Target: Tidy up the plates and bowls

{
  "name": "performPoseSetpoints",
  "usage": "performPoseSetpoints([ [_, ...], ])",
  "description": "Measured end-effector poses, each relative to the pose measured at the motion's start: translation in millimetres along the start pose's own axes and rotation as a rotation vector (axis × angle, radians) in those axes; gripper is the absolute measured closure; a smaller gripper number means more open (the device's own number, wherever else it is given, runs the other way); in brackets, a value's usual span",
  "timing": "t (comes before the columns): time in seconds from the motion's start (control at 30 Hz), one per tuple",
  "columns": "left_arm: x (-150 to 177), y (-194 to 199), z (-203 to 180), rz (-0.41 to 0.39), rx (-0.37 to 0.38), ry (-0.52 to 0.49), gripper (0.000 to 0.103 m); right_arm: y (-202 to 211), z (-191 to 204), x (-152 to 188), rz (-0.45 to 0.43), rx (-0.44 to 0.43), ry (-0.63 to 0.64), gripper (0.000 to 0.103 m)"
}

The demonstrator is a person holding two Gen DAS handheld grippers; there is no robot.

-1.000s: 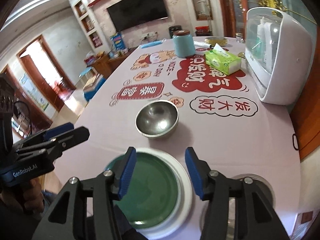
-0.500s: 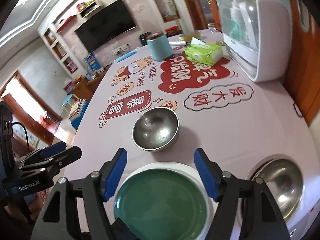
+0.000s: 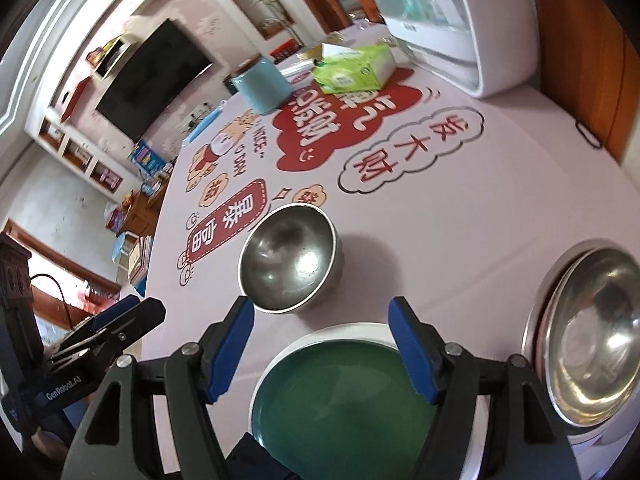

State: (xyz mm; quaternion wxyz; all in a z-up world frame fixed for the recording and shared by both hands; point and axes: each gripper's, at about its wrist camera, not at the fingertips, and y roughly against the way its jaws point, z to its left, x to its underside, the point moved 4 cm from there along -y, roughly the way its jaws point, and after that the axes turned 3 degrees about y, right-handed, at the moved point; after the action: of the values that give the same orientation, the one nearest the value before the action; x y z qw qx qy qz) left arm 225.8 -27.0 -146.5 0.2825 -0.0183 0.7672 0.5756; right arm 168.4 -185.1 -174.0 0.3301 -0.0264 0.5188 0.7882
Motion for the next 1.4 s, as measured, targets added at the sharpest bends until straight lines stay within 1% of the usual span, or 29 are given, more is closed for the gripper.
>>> performPoseSetpoints([
  [0.1, -2.5, -14.7, 0.8, 0.013, 0.013, 0.007, 0.023, -9.1, -3.8, -1.5, 0.015, -0.003, -0.033, 0.033],
  [0.3, -6.1, -47.9, 2.3, 0.049, 0.012, 0.009, 0.023, -27.4, -6.2, -5.8, 0.040, -0.008, -0.059, 0.033],
  [0.47, -4.8, -73.6, 1.5, 0.093, 0.040, 0.018, 0.023, -42.9, -6.0, -7.3, 0.064, -0.018, -0.071, 0.034],
  [0.53, -4.7, -80.6, 0.9, 0.102, 0.044, 0.018, 0.024, -49.3, -6.0, -7.4, 0.076, -0.025, -0.075, 0.039],
  [0.7, -4.0, -97.1, -1.3, 0.128, 0.057, 0.016, 0.027, -62.0, -6.7, -6.7, 0.096, -0.035, -0.087, 0.046],
  [0.77, -3.2, -103.1, -1.5, 0.138, 0.056, 0.014, 0.030, -66.8, -7.1, -5.5, 0.106, -0.038, -0.093, 0.054],
  [0.83, -2.3, -108.5, -1.0, 0.149, 0.067, 0.019, 0.036, -70.7, -7.5, -4.5, 0.117, -0.037, -0.098, 0.058],
  [0.87, -1.9, -110.2, -0.8, 0.152, 0.069, 0.021, 0.037, -72.7, -7.6, -4.1, 0.122, -0.038, -0.100, 0.060],
  [0.9, -1.4, -112.0, -0.4, 0.154, 0.071, 0.024, 0.040, -74.3, -7.7, -4.1, 0.126, -0.038, -0.101, 0.062],
  [0.93, -1.2, -113.4, 0.0, 0.155, 0.076, 0.027, 0.046, -75.7, -7.8, -3.7, 0.130, -0.039, -0.101, 0.065],
  [0.97, -1.1, -115.2, 0.5, 0.160, 0.081, 0.030, 0.049, -76.8, -7.7, -3.4, 0.133, -0.038, -0.101, 0.068],
  [1.0, -0.5, -117.4, 1.0, 0.169, 0.086, 0.034, 0.053, -77.4, -7.2, -3.3, 0.135, -0.041, -0.101, 0.069],
  [1.07, -0.2, -120.1, 1.5, 0.177, 0.092, 0.040, 0.057, -77.7, -5.7, -3.6, 0.135, -0.043, -0.095, 0.072],
  [1.13, 0.4, -121.8, 2.2, 0.181, 0.103, 0.048, 0.063, -78.3, -4.4, -3.8, 0.136, -0.046, -0.090, 0.074],
  [1.23, 0.7, -122.5, 2.0, 0.180, 0.126, 0.054, 0.069, -79.1, -3.1, -4.2, 0.136, -0.050, -0.085, 0.078],
  [1.3, 1.0, -123.0, 1.1, 0.181, 0.132, 0.053, 0.071, -79.7, -1.8, -4.3, 0.136, -0.054, -0.080, 0.080],
  [1.4, 1.6, -124.1, -0.3, 0.188, 0.141, 0.053, 0.076, -79.0, -1.4, -3.7, 0.135, -0.049, -0.075, 0.082],
])
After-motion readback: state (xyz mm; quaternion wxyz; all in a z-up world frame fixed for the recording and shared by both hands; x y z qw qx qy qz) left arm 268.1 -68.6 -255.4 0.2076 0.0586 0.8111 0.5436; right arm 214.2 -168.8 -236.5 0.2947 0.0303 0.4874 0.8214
